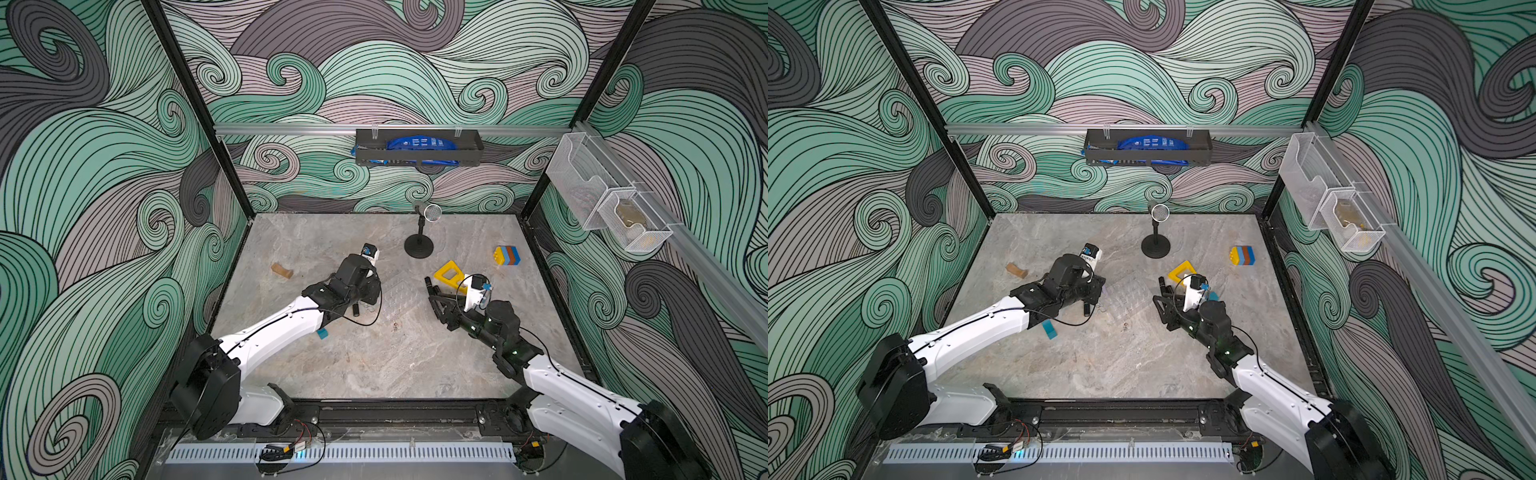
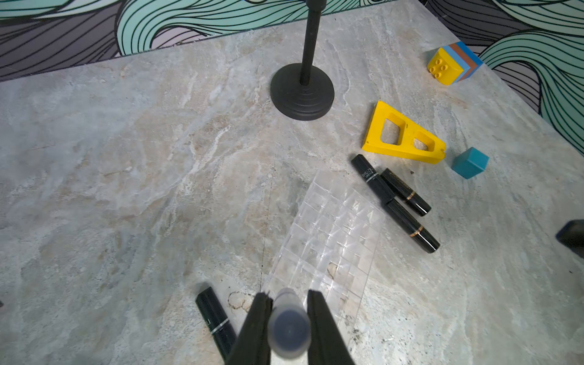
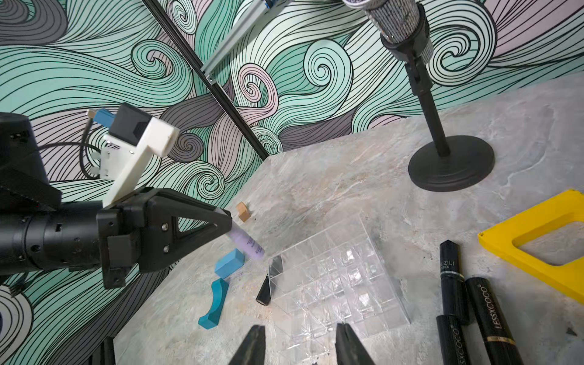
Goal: Arrange the lipsticks in the organizer
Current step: Place the lipstick in the storage box.
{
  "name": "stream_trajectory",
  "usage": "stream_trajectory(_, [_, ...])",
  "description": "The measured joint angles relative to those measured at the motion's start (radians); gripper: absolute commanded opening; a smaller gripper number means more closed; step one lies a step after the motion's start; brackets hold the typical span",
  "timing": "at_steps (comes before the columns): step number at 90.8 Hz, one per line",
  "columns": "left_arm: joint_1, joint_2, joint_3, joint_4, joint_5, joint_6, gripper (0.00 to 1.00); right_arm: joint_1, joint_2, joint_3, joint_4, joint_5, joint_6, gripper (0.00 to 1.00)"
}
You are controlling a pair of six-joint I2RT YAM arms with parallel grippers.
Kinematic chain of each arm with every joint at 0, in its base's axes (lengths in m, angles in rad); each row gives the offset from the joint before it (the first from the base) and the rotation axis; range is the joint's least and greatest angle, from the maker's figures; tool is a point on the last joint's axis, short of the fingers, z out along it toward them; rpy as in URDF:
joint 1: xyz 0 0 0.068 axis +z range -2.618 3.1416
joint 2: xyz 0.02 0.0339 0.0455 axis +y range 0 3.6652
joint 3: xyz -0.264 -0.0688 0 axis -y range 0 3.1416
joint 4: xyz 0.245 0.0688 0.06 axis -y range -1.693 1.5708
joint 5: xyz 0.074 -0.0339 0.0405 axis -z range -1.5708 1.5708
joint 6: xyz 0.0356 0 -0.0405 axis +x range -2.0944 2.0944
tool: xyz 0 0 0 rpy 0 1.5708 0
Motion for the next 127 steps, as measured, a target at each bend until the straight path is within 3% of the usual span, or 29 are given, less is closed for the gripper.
stream_trajectory(127, [-0.013,0.107,-0.108,0.153,-0.079,-0.016,0.00,-0.058,-0.074,-0.021,0.001,-0.028,0.002,0.40])
